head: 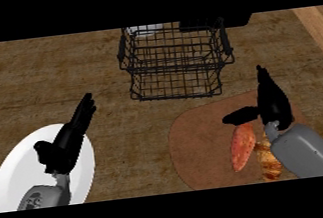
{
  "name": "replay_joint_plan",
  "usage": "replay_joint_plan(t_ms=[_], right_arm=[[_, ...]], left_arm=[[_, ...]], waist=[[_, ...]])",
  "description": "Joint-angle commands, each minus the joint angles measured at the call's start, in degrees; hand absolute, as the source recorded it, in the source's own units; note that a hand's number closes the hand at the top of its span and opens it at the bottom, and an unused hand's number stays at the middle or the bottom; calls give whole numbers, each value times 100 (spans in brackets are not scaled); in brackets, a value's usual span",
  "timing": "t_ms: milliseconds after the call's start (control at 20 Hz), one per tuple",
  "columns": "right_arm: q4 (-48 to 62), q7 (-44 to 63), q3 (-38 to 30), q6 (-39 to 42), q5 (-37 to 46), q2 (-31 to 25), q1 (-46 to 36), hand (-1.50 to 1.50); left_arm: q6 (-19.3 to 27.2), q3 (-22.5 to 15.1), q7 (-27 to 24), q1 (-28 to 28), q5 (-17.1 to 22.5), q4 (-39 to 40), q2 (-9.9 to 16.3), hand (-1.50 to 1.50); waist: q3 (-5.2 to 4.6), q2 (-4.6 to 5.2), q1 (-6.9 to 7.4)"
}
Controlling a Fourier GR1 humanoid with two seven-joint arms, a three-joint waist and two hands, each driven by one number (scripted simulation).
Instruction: Pick the sweet potato from the cutting board and place it in the tiered basket
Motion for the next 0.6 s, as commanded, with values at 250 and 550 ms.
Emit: replay_joint_plan(t_ms=[250,550], right_arm=[[-1079,3075,386,2558,-491,-154,-1201,-150],[-950,3274,352,2677,-366,-20,-1221,-150]], left_arm=[[92,-31,-179,5,-70,191,-178,0],[-2,-61,-111,95,-52,83,-136,0]], waist=[[42,-11,-74],[62,17,-62]])
